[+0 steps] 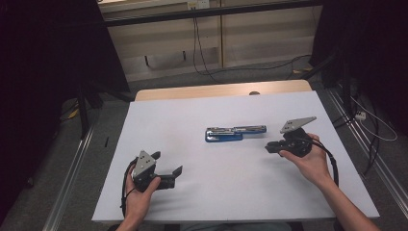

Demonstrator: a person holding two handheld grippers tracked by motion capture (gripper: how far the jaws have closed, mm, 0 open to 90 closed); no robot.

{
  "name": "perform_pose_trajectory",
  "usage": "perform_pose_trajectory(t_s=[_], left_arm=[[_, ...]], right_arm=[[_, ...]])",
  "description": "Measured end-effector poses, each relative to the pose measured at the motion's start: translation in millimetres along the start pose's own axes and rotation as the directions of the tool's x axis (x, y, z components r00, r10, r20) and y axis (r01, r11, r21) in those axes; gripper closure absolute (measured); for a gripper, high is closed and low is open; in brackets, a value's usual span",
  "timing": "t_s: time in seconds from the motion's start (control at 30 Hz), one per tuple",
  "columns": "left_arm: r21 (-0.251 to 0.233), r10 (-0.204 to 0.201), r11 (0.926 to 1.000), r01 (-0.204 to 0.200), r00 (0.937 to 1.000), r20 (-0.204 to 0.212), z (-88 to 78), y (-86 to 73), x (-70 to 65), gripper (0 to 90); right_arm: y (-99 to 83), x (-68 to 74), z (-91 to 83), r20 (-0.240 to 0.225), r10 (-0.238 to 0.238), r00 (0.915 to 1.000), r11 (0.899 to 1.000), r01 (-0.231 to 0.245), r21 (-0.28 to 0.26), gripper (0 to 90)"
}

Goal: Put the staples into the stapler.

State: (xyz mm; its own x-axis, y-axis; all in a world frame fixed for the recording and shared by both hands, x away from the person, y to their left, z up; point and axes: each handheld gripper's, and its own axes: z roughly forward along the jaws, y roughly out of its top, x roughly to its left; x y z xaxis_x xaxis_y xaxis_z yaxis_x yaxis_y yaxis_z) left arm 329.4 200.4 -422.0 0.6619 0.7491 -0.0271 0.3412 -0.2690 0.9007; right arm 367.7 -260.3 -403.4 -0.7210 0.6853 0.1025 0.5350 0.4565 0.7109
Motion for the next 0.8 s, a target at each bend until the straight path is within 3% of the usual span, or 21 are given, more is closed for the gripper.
perform_pose_trajectory(t_s=[0.53,0.8], left_arm=[[0.003,-0.007,1.0,0.007,1.0,-0.006,0.2,-0.7,3.6,3.7],[0.005,-0.014,0.9999,0.014,0.9998,-0.013,0.2,-1.0,5.6,3.8]], right_arm=[[17.9,-7.2,8.6,-0.026,0.004,0.9996,0.999,-0.005,-0.043,79.3],[28.8,-6.5,18.2,-0.036,-0.021,0.9991,0.999,0.019,-0.039,79.4]])
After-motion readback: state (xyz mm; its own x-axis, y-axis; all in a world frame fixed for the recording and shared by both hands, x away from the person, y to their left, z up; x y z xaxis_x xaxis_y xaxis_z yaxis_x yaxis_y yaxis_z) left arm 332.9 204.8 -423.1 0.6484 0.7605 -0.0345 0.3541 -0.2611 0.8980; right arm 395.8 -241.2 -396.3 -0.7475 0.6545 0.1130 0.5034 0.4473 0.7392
